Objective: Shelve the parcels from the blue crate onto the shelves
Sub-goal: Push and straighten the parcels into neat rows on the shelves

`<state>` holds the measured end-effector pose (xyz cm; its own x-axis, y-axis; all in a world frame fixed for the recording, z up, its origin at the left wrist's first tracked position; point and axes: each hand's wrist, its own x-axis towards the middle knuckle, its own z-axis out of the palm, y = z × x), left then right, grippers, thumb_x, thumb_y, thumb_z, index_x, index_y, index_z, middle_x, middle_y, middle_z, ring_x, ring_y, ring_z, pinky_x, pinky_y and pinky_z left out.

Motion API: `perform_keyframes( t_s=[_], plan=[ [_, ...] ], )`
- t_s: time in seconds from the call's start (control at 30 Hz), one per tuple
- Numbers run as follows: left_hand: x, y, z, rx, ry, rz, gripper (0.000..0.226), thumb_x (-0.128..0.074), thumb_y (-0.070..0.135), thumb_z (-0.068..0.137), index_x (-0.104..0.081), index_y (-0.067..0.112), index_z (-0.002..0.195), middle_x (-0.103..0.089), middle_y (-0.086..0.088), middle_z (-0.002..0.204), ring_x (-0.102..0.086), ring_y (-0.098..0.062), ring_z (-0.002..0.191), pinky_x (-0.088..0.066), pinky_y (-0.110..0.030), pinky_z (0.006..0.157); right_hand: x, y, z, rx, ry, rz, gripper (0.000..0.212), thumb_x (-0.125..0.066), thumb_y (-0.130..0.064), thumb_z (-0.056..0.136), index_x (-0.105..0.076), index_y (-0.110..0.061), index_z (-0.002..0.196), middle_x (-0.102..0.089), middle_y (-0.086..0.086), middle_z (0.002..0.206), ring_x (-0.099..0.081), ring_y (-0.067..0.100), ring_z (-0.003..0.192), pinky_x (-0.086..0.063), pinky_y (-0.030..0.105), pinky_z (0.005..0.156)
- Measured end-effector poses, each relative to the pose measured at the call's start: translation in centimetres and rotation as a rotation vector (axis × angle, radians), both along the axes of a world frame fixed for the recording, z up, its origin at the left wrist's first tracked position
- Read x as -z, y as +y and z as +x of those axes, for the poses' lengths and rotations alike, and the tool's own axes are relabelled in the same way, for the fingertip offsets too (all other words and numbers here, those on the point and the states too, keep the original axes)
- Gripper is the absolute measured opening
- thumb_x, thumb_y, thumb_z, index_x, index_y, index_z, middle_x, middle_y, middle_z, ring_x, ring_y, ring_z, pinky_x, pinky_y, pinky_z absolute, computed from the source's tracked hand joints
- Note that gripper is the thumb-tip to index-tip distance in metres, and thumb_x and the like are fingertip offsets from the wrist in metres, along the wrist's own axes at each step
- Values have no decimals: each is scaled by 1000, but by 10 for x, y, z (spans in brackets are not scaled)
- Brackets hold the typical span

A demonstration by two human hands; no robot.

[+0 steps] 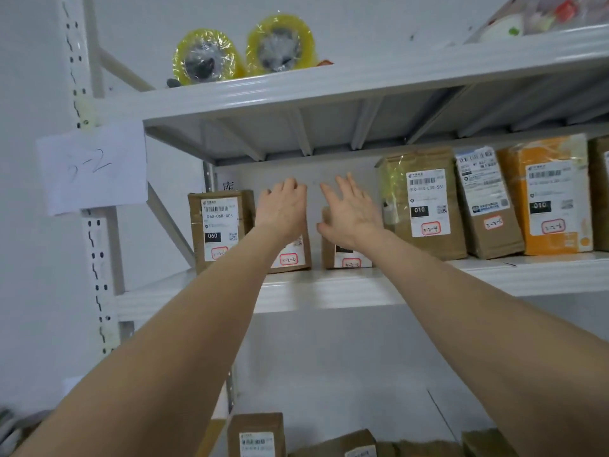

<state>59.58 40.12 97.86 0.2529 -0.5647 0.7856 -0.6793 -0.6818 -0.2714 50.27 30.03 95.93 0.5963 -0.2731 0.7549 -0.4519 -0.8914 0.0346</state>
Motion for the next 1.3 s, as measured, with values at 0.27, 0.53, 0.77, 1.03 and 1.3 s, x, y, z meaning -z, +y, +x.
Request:
perform_keyframes(
  t_s=[0.27,0.53,0.77,1.03,1.3],
  plan=[
    [-27,40,99,-106,119,-59,51,-46,20,93,-32,12,141,-38,-11,142,-34,-30,133,-27,-48,109,-13,16,92,85,81,19,95,-58,-59,85,-3,-23,154,1,15,160,2,31,148,-5,46,120],
    [-24,38,114,-110,77,-77,43,-44,23,94,-39,11,135,-44,-13,134,-41,-31,126,-35,-44,101,-10,27,112,84,69,1,85,-51,-61,87,-12,-23,153,-15,8,159,-4,27,148,-4,50,118],
    [-15,1,84,175,78,46,43,-36,23,99,-35,14,141,-41,-10,139,-40,-28,128,-40,-42,95,-8,-26,47,280,-89,112,86,-48,-68,85,-14,-26,152,-7,12,160,-3,31,148,-12,49,116],
    [-11,-9,85,81,215,62,40,-37,24,99,-42,16,137,-48,-11,133,-45,-32,123,-42,-46,92,0,-39,49,275,25,159,84,-50,-69,83,-20,-29,150,-18,11,158,-14,33,146,-16,56,114],
    [-12,-20,83,62,153,35,40,-47,14,95,-49,17,135,-51,-12,129,-43,-30,122,-44,-44,97,5,-38,60,104,4,176,86,-54,-65,83,-20,-26,151,-18,8,158,-13,30,146,-17,57,114]
  ],
)
